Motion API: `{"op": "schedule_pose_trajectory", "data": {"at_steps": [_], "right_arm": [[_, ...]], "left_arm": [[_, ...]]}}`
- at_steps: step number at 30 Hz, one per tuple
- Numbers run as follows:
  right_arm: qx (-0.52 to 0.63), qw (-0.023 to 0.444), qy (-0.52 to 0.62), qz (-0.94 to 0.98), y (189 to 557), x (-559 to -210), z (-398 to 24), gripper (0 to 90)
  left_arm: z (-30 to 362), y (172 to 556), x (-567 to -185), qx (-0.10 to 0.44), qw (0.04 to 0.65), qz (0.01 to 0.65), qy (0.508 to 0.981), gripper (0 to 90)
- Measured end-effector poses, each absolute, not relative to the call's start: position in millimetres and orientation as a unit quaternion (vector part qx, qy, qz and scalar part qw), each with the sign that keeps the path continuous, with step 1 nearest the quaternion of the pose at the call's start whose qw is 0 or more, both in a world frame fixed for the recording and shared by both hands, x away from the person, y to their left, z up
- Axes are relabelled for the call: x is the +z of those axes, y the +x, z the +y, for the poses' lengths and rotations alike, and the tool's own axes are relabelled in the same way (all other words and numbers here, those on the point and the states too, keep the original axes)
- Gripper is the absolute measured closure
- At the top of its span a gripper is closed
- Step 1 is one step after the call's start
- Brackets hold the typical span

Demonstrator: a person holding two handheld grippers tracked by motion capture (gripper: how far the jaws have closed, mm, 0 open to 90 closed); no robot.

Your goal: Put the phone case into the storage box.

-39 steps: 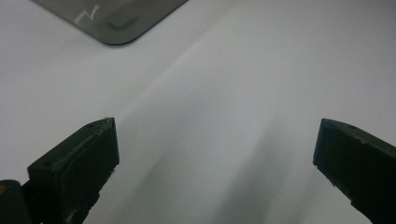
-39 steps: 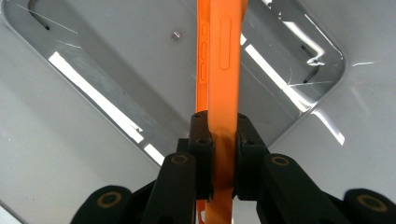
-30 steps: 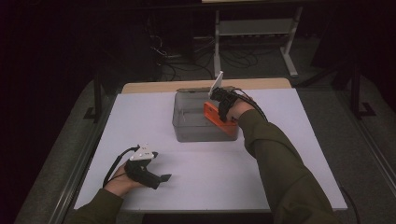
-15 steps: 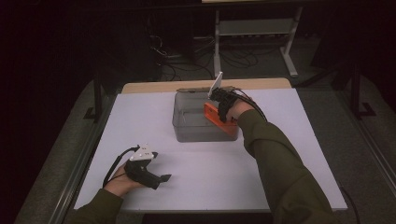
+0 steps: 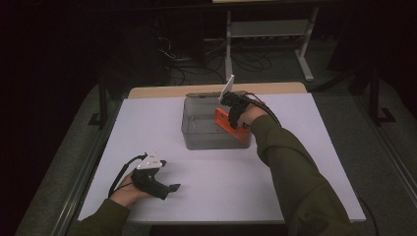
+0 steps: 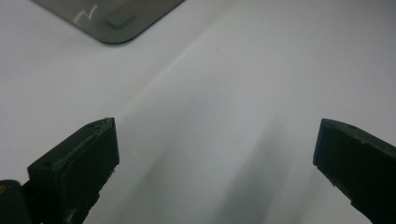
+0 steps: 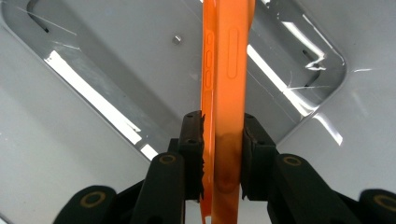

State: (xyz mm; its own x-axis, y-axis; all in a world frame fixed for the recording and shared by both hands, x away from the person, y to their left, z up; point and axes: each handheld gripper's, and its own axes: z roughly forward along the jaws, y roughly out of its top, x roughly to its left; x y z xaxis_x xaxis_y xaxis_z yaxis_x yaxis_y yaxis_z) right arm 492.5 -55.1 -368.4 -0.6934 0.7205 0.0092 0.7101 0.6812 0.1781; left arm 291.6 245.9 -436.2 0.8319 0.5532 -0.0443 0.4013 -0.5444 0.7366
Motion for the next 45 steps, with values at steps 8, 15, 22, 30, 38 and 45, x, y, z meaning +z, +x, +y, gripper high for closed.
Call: {"op": "schedule_pose_trajectory", "data": {"at_steps": [8, 15, 22, 30, 38, 45], "right_arm": [[0.096, 0.033, 0.393, 0.914, 499.9, -362.6, -50.7, 71.1], [0.108, 0.036, 0.390, 0.914, 511.2, -358.7, -44.2, 70.6], [0.114, 0.035, 0.393, 0.912, 522.2, -355.2, -37.1, 70.7], [0.113, 0.033, 0.389, 0.914, 529.3, -356.1, -26.7, 70.9], [0.119, 0.039, 0.389, 0.913, 536.5, -359.8, -18.8, 70.4], [0.118, 0.047, 0.391, 0.912, 538.8, -360.6, -21.0, 74.7]], "left_arm": [[246.3, 291.7, -436.3, 0.096, 0.392, 0.274, 0.873, 0.0], [246.9, 292.0, -436.1, 0.097, 0.393, 0.273, 0.873, 0.0], [246.9, 291.9, -436.1, 0.096, 0.394, 0.273, 0.873, 0.0], [246.7, 291.4, -435.7, 0.094, 0.395, 0.273, 0.872, 0.0], [247.1, 291.1, -435.6, 0.093, 0.395, 0.272, 0.873, 0.0], [246.8, 290.8, -435.8, 0.092, 0.395, 0.272, 0.873, 0.0]]}}
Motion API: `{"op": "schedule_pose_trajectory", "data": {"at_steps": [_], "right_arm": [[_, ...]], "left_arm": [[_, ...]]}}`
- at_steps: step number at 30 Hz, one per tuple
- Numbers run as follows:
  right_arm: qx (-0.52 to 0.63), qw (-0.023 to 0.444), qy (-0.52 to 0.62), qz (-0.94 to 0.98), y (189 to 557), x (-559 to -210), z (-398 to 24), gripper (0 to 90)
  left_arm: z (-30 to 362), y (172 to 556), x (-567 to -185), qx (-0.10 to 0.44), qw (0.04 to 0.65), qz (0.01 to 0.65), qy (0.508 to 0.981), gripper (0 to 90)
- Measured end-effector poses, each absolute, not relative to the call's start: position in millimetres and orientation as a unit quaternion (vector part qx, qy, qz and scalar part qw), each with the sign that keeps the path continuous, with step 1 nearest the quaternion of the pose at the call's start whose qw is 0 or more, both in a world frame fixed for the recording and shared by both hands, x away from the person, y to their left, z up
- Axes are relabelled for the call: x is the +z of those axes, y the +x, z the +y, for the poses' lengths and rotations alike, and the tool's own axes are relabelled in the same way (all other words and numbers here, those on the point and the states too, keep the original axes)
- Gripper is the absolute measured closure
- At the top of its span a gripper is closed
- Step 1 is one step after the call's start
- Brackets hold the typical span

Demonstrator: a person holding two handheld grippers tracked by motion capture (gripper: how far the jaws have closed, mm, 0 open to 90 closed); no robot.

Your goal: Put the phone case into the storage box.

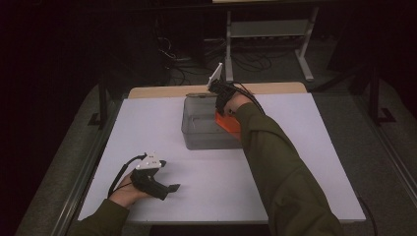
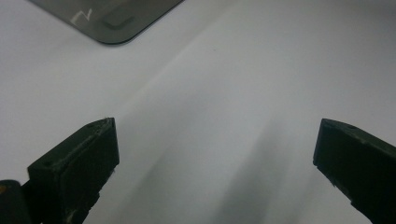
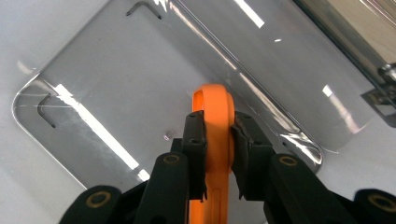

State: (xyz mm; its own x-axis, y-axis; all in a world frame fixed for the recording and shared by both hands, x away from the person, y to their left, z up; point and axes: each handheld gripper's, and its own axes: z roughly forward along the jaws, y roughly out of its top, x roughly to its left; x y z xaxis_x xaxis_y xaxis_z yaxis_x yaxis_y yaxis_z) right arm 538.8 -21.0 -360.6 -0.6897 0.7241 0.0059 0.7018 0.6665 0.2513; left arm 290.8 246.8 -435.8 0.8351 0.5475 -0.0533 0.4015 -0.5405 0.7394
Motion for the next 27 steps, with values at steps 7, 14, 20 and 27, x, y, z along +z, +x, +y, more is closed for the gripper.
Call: {"op": "schedule_pose_trajectory", "data": {"at_steps": [7, 14, 20, 27], "right_arm": [[0.116, 0.054, 0.409, 0.903, 540.1, -357.0, -29.2, 75.2], [0.113, 0.059, 0.434, 0.892, 545.2, -357.6, -39.8, 75.2], [0.112, 0.059, 0.454, 0.882, 548.5, -359.0, -44.4, 75.3], [0.104, 0.069, 0.470, 0.874, 552.3, -359.8, -53.0, 74.4]], "left_arm": [[246.0, 290.8, -436.1, 0.092, 0.394, 0.271, 0.873, 0.0], [246.1, 290.7, -436.0, 0.092, 0.395, 0.272, 0.873, 0.0], [246.6, 290.5, -435.8, 0.092, 0.395, 0.273, 0.872, 0.0], [246.8, 290.3, -435.6, 0.092, 0.395, 0.274, 0.872, 0.0]]}}
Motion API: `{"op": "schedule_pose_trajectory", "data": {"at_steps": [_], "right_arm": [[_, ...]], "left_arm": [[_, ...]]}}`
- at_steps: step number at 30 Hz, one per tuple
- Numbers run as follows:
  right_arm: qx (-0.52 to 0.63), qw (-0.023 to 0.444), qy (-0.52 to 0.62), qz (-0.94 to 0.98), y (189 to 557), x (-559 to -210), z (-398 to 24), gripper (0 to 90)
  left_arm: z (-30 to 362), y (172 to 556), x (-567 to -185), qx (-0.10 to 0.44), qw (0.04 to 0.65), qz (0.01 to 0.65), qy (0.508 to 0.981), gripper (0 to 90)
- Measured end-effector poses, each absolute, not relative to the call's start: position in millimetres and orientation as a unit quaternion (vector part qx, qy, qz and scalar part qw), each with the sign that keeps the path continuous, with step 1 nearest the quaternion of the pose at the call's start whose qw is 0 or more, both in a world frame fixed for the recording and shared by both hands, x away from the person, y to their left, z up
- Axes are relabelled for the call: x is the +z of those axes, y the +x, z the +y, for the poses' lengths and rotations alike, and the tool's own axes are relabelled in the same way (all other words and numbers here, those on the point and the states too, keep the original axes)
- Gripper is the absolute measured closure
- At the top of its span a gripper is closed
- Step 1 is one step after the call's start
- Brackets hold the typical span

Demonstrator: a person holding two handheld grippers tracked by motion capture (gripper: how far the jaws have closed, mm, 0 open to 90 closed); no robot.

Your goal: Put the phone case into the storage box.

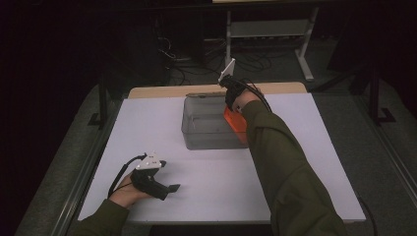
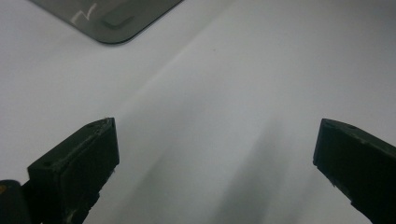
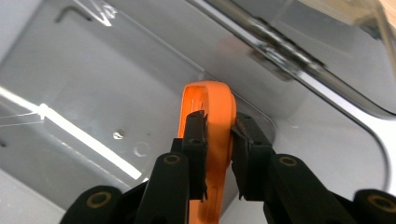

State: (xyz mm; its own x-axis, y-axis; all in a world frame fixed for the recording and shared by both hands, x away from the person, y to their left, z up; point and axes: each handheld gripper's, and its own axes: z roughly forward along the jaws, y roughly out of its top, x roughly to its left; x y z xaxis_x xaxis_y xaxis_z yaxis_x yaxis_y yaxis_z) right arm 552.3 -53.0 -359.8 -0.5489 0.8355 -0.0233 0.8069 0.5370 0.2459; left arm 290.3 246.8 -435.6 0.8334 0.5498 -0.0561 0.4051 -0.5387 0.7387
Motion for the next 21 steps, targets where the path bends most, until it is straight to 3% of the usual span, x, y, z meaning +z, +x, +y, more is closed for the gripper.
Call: {"op": "schedule_pose_trajectory", "data": {"at_steps": [21], "right_arm": [[0.077, 0.083, 0.498, 0.860, 555.2, -363.0, -66.6, 70.4]], "left_arm": [[246.0, 289.7, -436.7, 0.091, 0.393, 0.275, 0.873, 0.0]]}}
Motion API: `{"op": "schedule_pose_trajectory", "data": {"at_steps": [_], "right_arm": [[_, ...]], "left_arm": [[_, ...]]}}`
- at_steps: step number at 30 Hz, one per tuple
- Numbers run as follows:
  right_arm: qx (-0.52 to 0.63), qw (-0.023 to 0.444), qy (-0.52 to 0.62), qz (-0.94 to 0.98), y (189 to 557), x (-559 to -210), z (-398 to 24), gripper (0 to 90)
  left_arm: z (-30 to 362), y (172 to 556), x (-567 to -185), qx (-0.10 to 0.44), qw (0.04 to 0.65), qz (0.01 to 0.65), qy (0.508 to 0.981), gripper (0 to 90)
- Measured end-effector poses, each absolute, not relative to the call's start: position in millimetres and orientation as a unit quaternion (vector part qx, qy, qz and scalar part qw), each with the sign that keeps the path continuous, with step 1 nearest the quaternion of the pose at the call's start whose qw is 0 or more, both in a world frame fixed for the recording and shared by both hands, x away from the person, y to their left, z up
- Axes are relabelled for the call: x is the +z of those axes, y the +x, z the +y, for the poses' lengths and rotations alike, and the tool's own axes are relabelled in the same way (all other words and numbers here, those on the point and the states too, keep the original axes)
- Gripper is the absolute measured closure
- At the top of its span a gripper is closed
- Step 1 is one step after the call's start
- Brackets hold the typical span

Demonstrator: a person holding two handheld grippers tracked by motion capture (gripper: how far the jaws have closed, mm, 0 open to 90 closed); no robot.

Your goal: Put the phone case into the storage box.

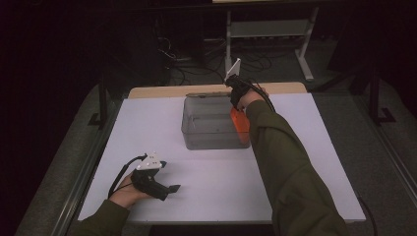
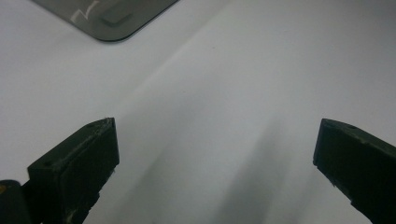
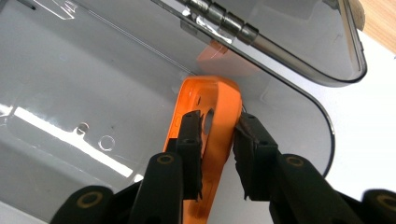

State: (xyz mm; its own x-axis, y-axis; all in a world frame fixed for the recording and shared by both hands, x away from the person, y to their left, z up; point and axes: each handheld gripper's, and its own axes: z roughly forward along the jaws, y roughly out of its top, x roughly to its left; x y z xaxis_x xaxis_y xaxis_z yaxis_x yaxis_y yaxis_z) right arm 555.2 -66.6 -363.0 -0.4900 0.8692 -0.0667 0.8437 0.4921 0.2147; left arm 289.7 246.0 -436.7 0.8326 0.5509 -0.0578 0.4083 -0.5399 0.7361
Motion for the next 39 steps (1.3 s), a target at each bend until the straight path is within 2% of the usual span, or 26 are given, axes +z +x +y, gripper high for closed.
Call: {"op": "schedule_pose_trajectory", "data": {"at_steps": [4, 26, 39], "right_arm": [[0.083, 0.078, 0.496, 0.861, 554.2, -360.3, -67.0, 65.6], [0.146, 0.094, 0.472, 0.864, 534.8, -319.0, -75.5, 54.6], [0.188, 0.100, 0.460, 0.862, 517.1, -303.0, -90.4, 40.5]], "left_arm": [[246.2, 289.7, -436.6, 0.091, 0.392, 0.274, 0.873, 0.0], [245.2, 288.9, -436.5, 0.090, 0.391, 0.273, 0.874, 0.0], [245.1, 289.4, -436.8, 0.091, 0.391, 0.272, 0.875, 0.0]]}}
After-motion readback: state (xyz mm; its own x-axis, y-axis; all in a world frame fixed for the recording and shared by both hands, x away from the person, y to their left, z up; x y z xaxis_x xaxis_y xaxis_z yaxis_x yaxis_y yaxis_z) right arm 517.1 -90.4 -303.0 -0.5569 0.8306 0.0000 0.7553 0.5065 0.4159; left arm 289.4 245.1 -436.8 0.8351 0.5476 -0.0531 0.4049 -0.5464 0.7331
